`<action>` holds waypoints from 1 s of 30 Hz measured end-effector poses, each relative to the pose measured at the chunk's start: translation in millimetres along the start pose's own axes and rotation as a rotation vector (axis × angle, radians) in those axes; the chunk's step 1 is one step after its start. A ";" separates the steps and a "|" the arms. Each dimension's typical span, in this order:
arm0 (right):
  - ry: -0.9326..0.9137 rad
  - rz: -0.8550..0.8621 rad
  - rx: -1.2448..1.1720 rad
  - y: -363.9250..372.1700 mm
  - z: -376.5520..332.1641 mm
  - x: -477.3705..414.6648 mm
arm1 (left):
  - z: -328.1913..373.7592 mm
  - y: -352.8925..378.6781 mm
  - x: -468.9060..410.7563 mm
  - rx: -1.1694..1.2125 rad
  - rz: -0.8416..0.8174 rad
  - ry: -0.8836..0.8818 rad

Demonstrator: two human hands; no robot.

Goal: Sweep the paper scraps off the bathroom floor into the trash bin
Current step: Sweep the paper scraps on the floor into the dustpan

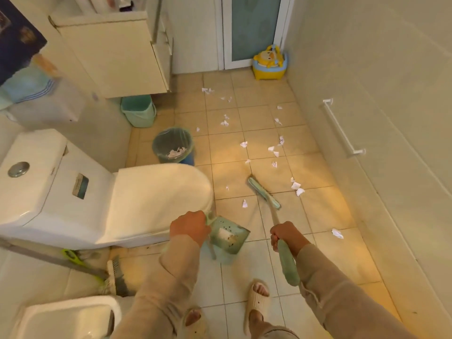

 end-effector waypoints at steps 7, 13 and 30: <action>-0.106 0.013 0.291 -23.5 -42.0 -27.2 | 8.4 -3.2 -13.8 -0.006 0.006 -0.059; 0.003 -0.055 0.740 -30.1 -8.8 -33.2 | 9.2 -5.0 -13.2 -0.033 0.018 -0.076; 0.167 -0.111 0.942 -60.0 40.0 8.6 | 0.8 -24.0 -17.0 -0.014 0.009 -0.028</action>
Point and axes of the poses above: each hand's wrist, its own x-axis away from the middle knuckle, its own y-axis out of the palm, z = x × y, the point moved 1 cm from there along -x, towards the middle knuckle, and after that the axes turned 10 degrees about y, right-handed, at the moved point
